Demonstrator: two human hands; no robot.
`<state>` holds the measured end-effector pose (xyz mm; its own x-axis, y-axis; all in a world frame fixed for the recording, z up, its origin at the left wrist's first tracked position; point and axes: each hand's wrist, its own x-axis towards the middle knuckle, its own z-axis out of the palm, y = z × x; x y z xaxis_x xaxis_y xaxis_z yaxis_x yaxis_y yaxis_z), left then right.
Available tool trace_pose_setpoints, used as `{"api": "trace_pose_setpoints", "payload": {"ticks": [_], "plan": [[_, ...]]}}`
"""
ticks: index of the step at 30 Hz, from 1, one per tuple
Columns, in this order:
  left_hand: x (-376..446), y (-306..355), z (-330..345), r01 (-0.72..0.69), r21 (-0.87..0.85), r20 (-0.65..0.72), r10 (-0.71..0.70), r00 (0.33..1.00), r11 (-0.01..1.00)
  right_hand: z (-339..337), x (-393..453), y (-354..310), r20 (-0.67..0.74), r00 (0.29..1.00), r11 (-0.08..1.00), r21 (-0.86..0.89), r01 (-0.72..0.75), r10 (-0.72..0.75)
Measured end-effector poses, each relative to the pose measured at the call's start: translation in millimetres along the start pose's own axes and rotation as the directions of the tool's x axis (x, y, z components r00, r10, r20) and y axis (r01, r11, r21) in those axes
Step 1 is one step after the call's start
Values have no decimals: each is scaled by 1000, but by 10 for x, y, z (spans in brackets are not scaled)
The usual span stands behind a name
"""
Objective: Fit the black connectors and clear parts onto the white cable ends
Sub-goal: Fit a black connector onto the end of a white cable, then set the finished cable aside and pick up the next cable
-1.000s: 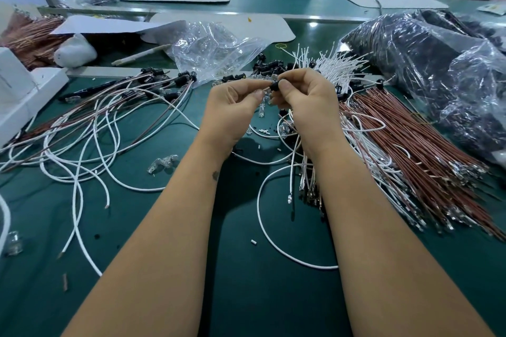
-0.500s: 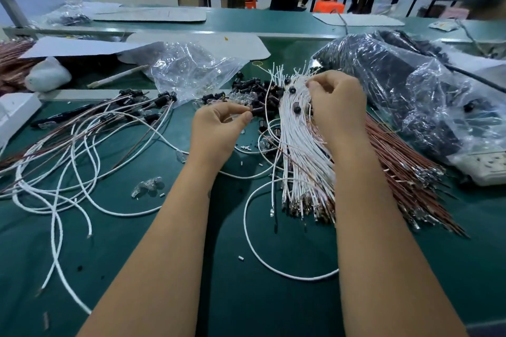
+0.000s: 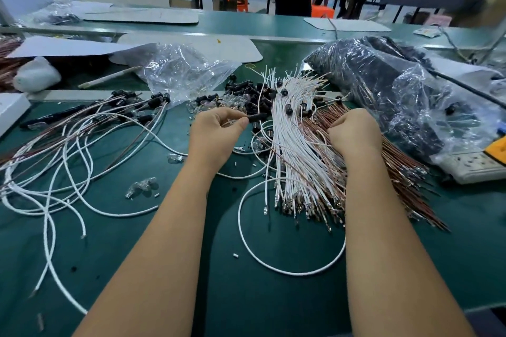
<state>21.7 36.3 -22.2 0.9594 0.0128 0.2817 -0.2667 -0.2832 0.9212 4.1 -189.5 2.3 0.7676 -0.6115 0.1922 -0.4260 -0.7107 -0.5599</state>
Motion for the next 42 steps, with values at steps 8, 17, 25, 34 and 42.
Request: {"api": "trace_pose_setpoints", "payload": {"ticks": [8,17,25,34,42], "plan": [[24,-28,-39,10,-82,-77,-17,997,997,-131,-67,-27,-191,977,991,73,109,-93],[70,-89,-158,-6,-31,-190,0,982,1000,-138,-276,-712,-339,881,840,319,439,-332],[138,-145,-230,-6,93,-224,27,974,996,391,-597,-878,-17,876,808,377,452,-482],[101,-127,-205,14,174,-132,9,991,985,406,-631,-731,-79,918,823,417,386,-390],[50,-85,-204,52,80,-95,-44,995,995,458,-647,-690,-34,892,814,394,426,-450]]}}
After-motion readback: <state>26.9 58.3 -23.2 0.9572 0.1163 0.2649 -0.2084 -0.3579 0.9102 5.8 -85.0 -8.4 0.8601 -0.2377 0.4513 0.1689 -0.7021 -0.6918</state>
